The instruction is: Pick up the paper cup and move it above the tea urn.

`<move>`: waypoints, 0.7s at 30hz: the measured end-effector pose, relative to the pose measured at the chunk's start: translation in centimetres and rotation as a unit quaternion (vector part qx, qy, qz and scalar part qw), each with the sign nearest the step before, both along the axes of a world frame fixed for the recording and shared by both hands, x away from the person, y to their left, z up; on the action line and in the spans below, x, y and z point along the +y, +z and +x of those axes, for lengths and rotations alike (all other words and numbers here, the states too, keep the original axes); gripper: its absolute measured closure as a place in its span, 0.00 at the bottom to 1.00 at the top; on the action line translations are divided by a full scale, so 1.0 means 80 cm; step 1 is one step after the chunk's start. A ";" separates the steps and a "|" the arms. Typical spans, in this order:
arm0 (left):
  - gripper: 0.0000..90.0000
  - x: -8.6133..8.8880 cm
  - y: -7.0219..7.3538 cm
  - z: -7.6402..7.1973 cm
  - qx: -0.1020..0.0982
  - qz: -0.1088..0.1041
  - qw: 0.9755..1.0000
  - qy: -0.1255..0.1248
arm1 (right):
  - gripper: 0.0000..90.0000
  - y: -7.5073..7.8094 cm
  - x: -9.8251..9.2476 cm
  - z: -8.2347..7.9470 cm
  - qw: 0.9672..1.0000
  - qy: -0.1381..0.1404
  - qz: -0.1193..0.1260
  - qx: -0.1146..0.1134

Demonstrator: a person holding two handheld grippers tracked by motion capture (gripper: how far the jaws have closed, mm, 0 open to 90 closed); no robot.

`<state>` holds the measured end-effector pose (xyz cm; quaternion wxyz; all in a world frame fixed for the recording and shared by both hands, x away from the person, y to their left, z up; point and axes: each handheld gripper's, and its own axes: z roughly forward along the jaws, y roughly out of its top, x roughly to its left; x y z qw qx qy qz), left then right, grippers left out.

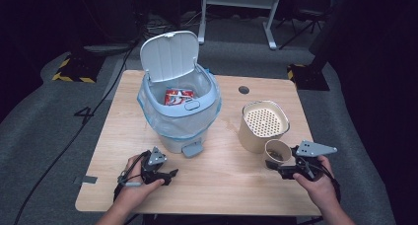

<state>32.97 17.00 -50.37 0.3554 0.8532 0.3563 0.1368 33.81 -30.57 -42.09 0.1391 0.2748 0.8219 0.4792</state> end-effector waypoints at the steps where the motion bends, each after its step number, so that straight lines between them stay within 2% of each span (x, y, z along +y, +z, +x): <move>1: 0.29 0.000 0.000 0.000 0.000 0.000 1.000 0.000 | 0.36 0.003 0.000 0.000 1.000 0.001 0.000 0.001; 8: 0.29 0.000 0.000 0.000 0.001 -0.001 1.000 0.001 | 0.36 0.023 -0.004 0.004 1.000 0.003 0.003 -0.001; 13: 0.29 0.000 0.000 0.001 0.000 0.000 1.000 0.001 | 0.36 0.046 -0.007 0.009 1.000 -0.003 0.013 -0.011; 21: 0.29 0.000 0.000 0.001 0.000 0.000 1.000 0.001 | 0.36 0.072 -0.010 0.021 1.000 -0.008 0.017 -0.023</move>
